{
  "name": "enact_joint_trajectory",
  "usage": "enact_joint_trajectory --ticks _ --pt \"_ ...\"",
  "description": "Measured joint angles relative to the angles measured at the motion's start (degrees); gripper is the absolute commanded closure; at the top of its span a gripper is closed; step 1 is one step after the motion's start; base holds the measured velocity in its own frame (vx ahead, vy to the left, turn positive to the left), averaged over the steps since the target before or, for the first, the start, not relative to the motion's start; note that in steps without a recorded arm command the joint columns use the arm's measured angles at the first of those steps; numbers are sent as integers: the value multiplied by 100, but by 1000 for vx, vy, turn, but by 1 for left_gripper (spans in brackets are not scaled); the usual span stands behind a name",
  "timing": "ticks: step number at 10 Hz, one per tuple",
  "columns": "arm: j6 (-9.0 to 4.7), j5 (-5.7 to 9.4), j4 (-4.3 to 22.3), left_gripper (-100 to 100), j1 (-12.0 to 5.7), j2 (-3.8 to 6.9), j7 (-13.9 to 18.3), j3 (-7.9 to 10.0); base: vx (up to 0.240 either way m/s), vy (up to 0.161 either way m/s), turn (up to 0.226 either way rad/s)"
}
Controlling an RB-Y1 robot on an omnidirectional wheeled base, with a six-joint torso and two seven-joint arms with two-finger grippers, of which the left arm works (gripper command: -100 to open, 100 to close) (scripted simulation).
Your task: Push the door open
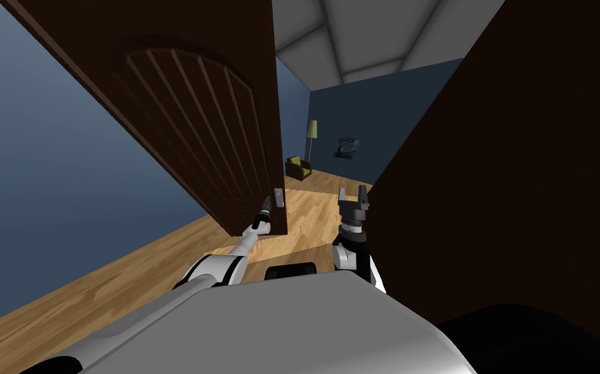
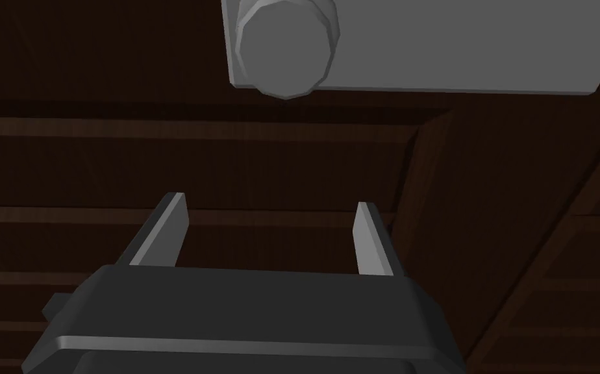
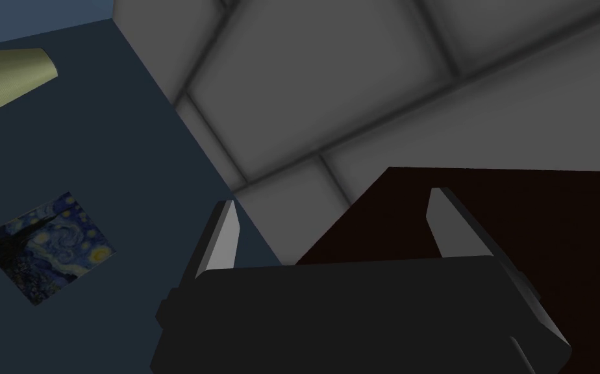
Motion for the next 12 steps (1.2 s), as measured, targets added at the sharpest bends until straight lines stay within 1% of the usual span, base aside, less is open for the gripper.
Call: enact_joint_trajectory --ticks 1,2,3,4,5,6,7,8,10,11,12 --pt "-48 8 161 -100 -109 -111 -49 18 -178 -11 46" --pt "-77 6 170 -100 -99 -236 -93 16 -127 -11 41" --pt "-167 13 389 -100 -222 -319 -89 15 -64 0 7" --pt "-164 10 348 -100 -186 -367 -93 10 -6 4 -3" --pt "-90 5 197 -100 -117 -394 -116 8 0 0 0" --pt "-72 4 179 -100 -111 -396 -122 8 93 7 -30" --pt "14 -7 -57 -100 29 -297 -141 -1 138 21 -5" --pt "-29 5 102 -100 -69 -245 -158 25 212 -3 -27" --pt "-136 22 278 -100 -166 -115 -182 65 244 -2 -24" --pt "-153 24 240 -100 -135 -124 -203 80 242 -28 -34" --pt "-152 27 214 -100 -117 -172 -233 97 251 -10 -22"
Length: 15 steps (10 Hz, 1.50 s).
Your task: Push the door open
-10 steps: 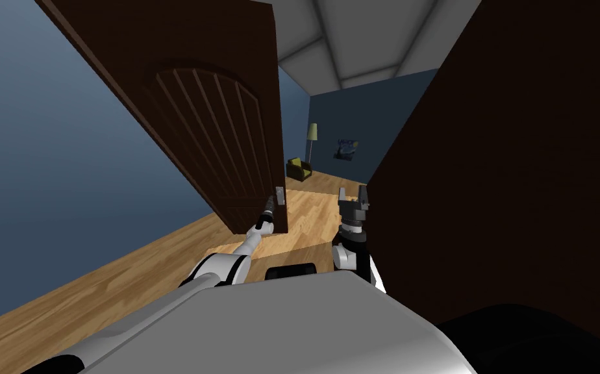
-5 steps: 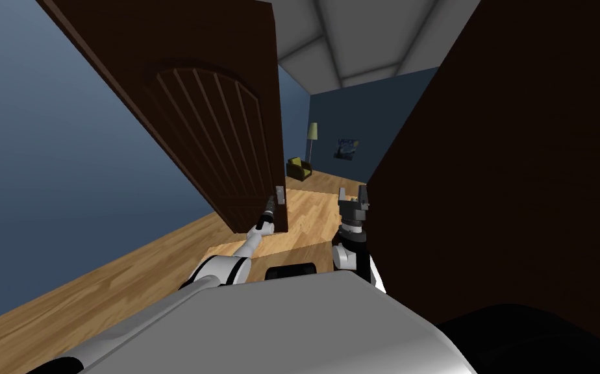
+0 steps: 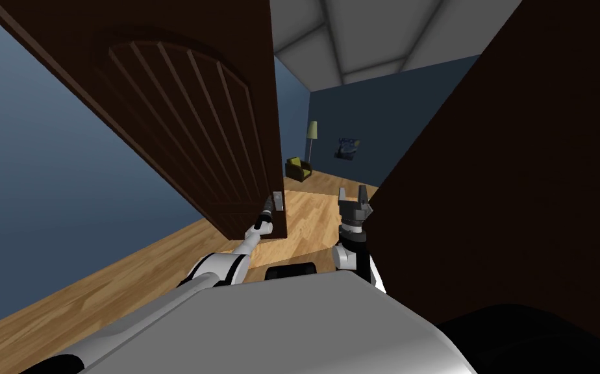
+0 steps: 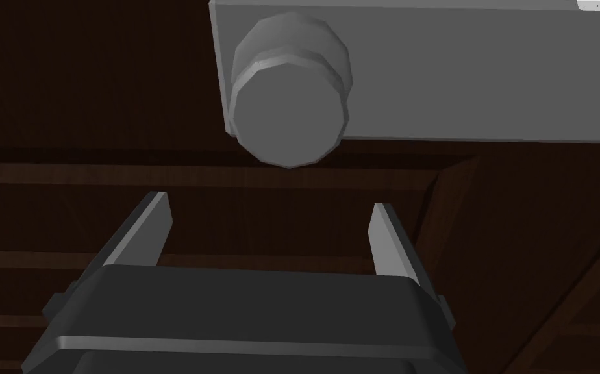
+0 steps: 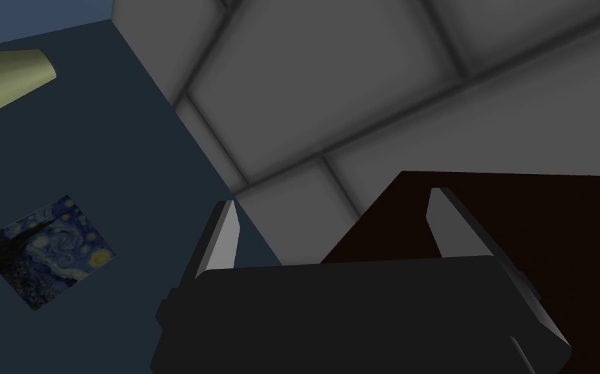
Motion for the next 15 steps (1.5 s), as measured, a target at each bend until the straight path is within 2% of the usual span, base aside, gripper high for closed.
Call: enact_joint_trajectory --ticks 1,2,3,4,10,11,12,13,15 --pt "46 -2 -141 -100 81 -100 -34 10 201 -20 -15" --pt "63 4 -151 -100 71 -222 -75 36 104 -38 -5" --pt "10 9 -46 -100 20 -271 -84 46 33 -18 10" --pt "-7 10 -31 100 18 -275 -83 46 0 0 0" --pt "21 8 -34 100 34 -277 -85 43 10 -5 2" --pt "-120 50 410 100 -193 -201 -83 99 130 -46 38" --pt "-247 69 655 100 -275 -162 -93 132 75 -18 18" --pt "-160 55 453 100 -127 -160 -135 126 17 -7 -1" --pt "-1 41 110 100 2 -147 -143 104 45 -23 23"
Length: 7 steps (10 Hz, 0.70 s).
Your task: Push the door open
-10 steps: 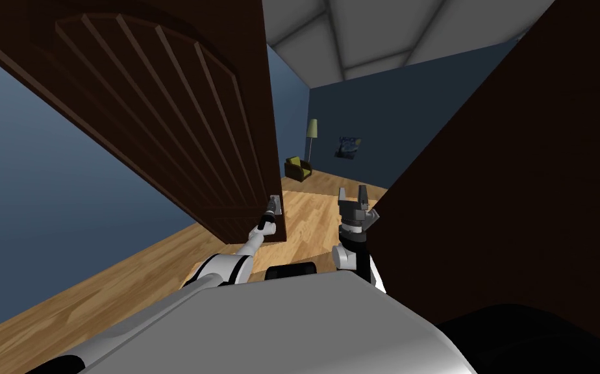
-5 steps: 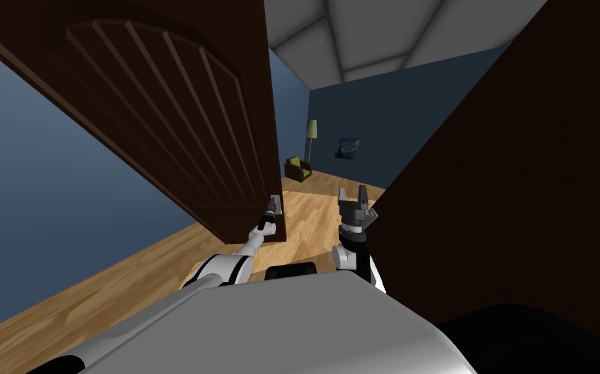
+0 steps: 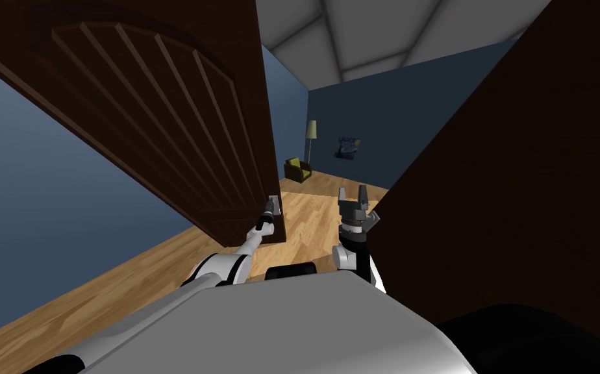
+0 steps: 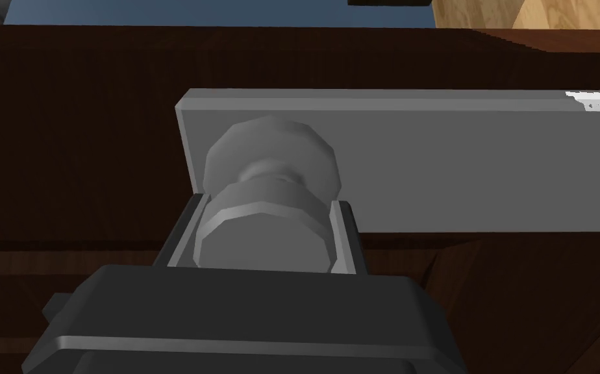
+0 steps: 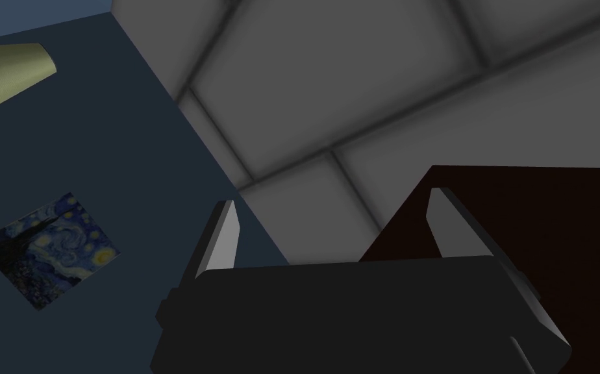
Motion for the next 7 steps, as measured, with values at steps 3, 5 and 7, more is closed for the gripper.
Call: enact_joint_trajectory --ticks 3,5,7 --pt "46 48 -138 100 71 57 -127 100 145 -51 69" --pt "-103 125 117 -100 -100 166 -168 251 99 -11 -28" --pt "-101 273 40 -100 -78 221 -340 316 -133 52 -162"
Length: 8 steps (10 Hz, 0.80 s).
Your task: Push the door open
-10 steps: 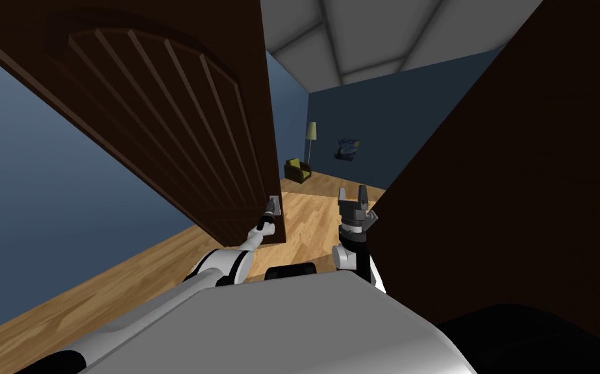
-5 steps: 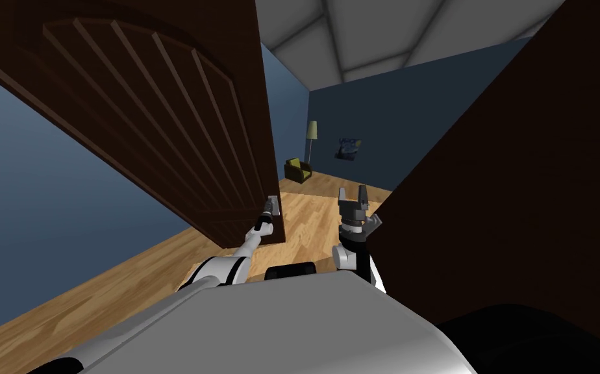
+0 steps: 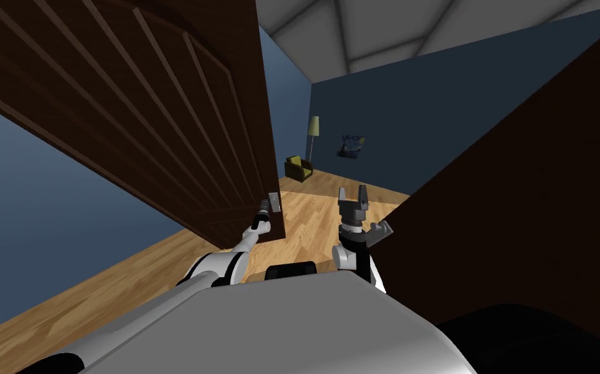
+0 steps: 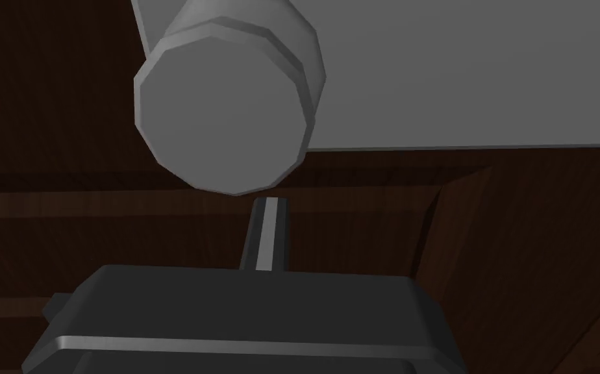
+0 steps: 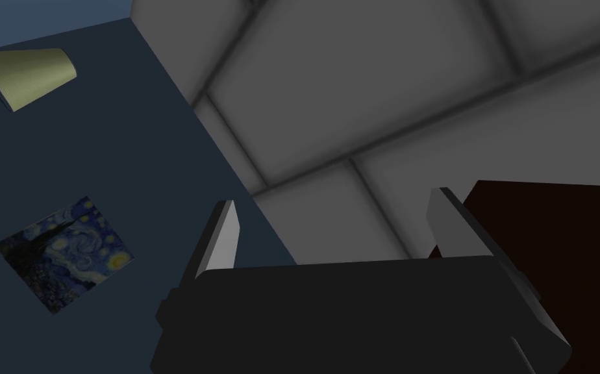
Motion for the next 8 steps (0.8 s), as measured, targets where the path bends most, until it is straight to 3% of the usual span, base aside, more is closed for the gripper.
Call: enact_joint_trajectory --ticks 1,3,6,8 --pt "-52 101 13 -100 1 23 -88 38 -217 57 -164" --pt "-307 326 428 -100 -229 105 -231 119 -158 28 -81" --pt "-295 536 262 -100 -166 57 -478 215 -115 24 -157" --pt "-366 778 290 -100 -202 -18 -716 315 -177 20 -174"
